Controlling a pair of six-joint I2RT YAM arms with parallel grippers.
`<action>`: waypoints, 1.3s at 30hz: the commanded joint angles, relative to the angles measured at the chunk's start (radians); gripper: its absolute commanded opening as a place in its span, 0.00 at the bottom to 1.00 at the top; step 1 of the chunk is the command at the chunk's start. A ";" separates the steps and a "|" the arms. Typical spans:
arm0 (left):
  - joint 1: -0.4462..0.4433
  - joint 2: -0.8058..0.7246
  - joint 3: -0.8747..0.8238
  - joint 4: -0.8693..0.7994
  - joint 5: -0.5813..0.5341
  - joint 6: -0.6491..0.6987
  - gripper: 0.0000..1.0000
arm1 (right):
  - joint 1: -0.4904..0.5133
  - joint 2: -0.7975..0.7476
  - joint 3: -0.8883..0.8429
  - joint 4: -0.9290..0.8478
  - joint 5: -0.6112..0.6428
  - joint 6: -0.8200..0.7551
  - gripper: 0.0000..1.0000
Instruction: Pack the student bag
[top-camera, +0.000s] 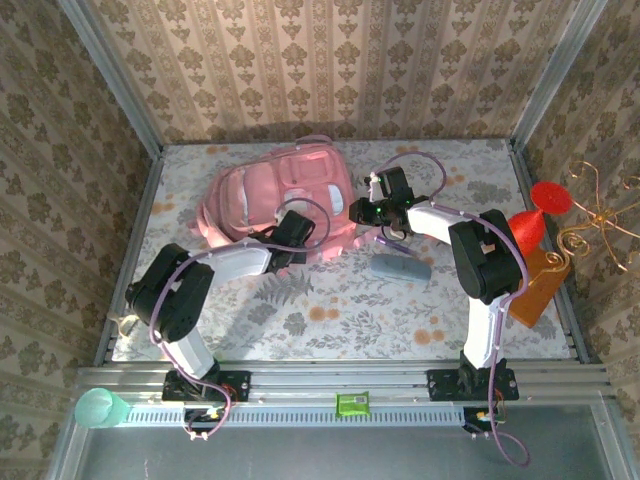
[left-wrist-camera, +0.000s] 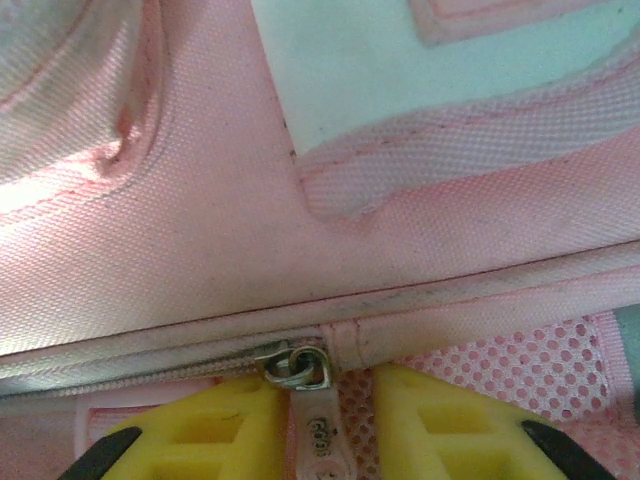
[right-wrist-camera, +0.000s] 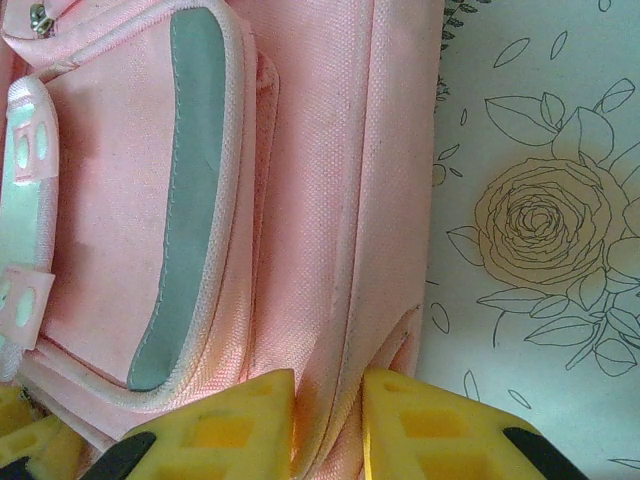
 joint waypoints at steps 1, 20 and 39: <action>0.012 0.044 0.011 -0.014 0.024 0.009 0.32 | -0.005 -0.002 -0.024 -0.026 -0.030 -0.008 0.24; 0.071 -0.158 -0.075 0.059 0.212 0.031 0.00 | -0.028 -0.013 -0.035 -0.047 0.002 -0.011 0.17; 0.231 -0.294 -0.163 -0.062 0.293 0.182 0.00 | -0.076 -0.029 -0.028 -0.110 0.126 -0.034 0.00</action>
